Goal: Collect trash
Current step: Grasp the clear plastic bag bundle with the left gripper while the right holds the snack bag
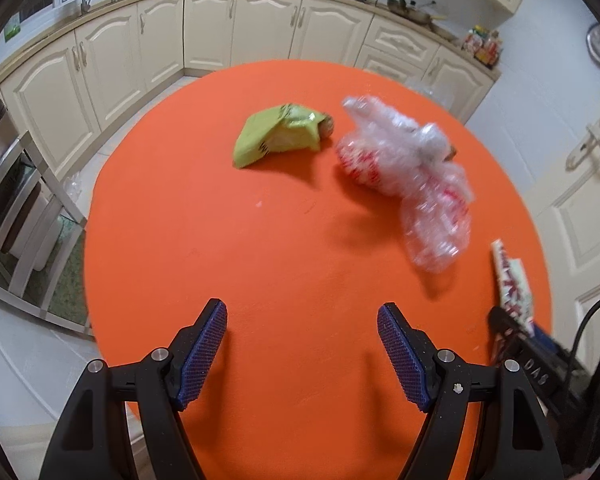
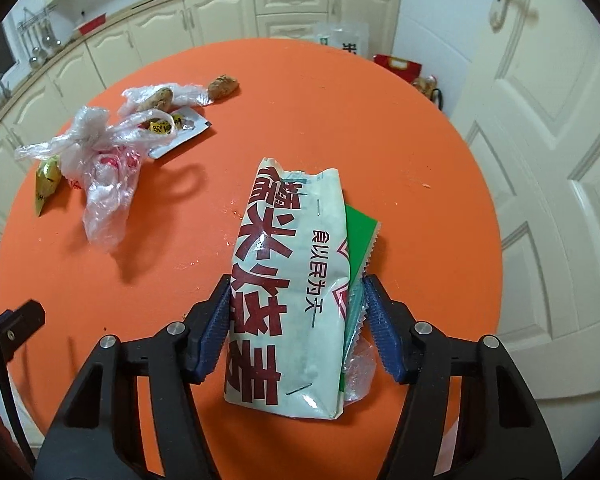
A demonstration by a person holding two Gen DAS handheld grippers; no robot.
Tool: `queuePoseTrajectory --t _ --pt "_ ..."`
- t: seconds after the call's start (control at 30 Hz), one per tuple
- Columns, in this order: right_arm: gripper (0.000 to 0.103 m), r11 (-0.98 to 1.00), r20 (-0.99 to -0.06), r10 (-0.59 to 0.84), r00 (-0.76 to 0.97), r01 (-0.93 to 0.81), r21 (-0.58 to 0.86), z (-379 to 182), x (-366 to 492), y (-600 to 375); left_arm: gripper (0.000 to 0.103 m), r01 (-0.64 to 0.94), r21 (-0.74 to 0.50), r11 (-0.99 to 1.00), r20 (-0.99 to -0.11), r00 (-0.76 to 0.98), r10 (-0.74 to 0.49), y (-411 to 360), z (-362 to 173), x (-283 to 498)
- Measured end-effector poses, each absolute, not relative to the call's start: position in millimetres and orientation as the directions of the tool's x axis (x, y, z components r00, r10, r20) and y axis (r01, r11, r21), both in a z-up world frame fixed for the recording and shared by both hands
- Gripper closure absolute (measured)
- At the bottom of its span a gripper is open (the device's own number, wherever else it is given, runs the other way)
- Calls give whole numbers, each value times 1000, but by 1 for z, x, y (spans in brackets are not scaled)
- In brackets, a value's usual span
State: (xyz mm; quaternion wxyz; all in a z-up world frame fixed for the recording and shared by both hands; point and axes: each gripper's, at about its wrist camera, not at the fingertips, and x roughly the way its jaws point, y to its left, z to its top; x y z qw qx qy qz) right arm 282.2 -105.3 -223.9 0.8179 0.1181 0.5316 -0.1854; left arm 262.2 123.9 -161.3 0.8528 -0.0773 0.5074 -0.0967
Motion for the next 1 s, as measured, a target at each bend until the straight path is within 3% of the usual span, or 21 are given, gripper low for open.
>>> queuePoseTrajectory --t 0.4,0.7,1.0 --pt "42 931 -891 -136 433 362 34 -211 310 -152 29 50 -305 951 -812 508 -288 56 -130 290" --pt "42 965 -886 -93 453 260 32 -216 361 -182 29 -177 -316 932 -842 505 -189 35 -144 349" --pt "42 974 -899 -7 439 208 94 -240 394 -197 33 -277 -259 925 -884 453 -112 26 -173 392"
